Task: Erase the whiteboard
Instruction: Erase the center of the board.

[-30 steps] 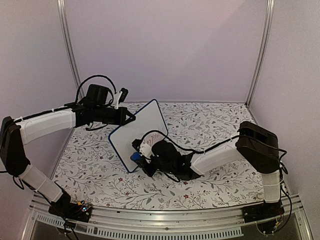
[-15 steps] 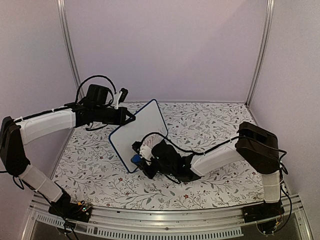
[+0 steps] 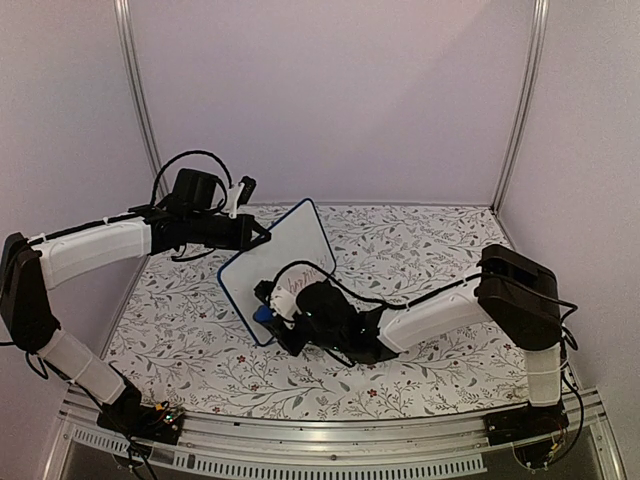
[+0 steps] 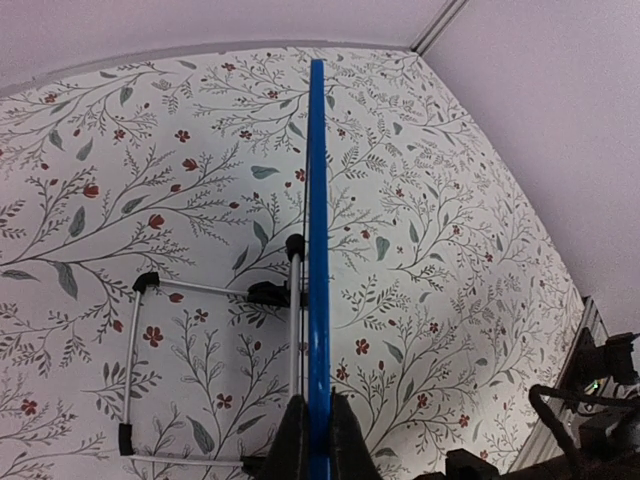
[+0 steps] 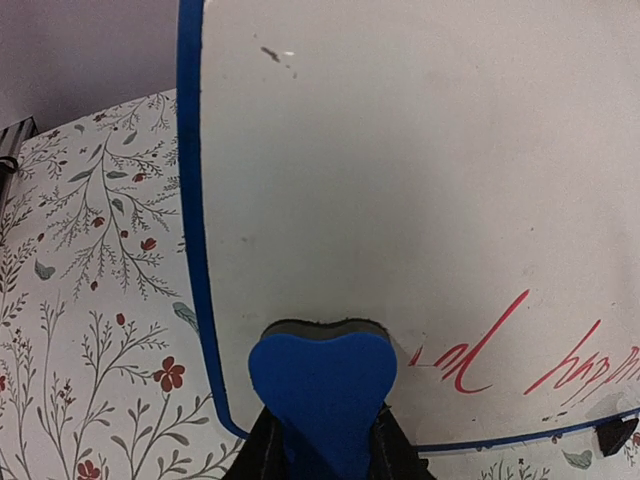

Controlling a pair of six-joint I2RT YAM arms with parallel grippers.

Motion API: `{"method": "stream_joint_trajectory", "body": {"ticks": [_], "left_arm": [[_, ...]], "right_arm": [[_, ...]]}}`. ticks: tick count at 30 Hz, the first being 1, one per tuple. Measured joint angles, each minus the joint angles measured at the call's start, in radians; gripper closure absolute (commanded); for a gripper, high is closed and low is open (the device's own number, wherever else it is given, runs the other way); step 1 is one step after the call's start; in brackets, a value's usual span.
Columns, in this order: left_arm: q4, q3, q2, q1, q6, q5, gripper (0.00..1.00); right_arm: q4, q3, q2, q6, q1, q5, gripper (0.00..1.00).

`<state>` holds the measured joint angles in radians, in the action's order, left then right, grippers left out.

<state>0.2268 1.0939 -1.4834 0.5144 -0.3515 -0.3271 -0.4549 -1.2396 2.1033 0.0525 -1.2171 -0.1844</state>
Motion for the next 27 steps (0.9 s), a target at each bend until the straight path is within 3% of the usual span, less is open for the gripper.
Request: {"method": "stream_joint_trajectory", "body": {"ticks": [15, 27], "left_arm": [[0.000, 0.000, 0.000, 0.000, -0.001, -0.001, 1.00], [-0.008, 0.000, 0.000, 0.000, 0.023, -0.001, 1.00]], "right_arm": [[0.043, 0.070, 0.032, -0.027, 0.001, -0.016, 0.84], [0.103, -0.048, 0.012, 0.030, 0.045, -0.003, 0.84]]}}
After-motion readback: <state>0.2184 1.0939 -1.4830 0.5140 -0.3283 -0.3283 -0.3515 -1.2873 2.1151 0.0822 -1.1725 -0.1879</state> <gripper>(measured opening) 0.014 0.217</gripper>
